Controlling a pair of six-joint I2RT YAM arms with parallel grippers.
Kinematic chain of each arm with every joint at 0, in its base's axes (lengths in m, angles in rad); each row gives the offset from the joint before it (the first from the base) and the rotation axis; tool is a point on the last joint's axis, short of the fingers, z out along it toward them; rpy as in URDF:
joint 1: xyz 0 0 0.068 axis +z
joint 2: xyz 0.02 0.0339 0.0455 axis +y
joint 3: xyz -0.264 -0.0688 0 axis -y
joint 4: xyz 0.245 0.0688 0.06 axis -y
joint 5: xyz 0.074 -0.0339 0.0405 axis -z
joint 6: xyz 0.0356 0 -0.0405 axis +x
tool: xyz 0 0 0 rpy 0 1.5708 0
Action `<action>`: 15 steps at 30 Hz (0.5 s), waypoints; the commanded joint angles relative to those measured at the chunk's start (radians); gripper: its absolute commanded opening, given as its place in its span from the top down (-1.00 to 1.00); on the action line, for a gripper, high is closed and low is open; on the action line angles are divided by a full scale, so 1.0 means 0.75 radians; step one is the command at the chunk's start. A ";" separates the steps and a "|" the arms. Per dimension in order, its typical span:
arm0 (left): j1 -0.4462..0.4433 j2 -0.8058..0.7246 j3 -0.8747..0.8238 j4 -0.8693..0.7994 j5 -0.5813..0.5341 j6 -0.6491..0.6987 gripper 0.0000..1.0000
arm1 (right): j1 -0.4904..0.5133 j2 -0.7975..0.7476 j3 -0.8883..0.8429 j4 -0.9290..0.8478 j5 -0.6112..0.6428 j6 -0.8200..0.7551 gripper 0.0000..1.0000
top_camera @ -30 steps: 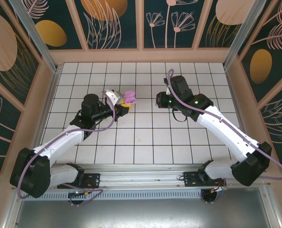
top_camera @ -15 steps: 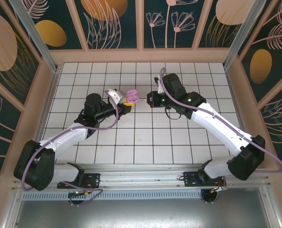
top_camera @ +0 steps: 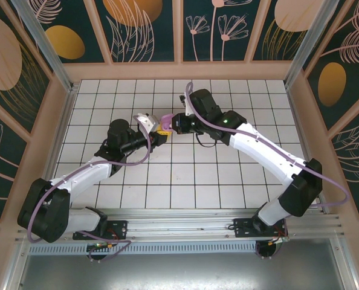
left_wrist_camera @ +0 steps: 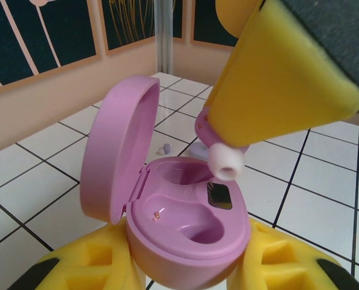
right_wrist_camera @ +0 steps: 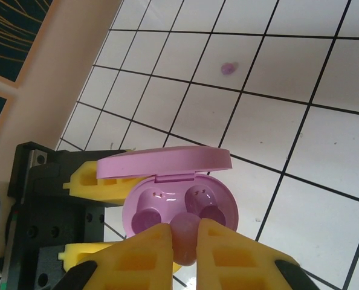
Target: Insert wireless bluetooth earbuds into charging case
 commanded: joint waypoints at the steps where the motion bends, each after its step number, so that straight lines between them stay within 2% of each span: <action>1: -0.008 -0.008 -0.008 0.073 0.010 -0.010 0.82 | 0.018 0.016 0.049 -0.001 -0.018 0.020 0.75; 15: -0.009 0.021 0.010 0.065 0.006 -0.020 0.85 | 0.033 0.069 0.092 -0.029 -0.008 -0.002 0.75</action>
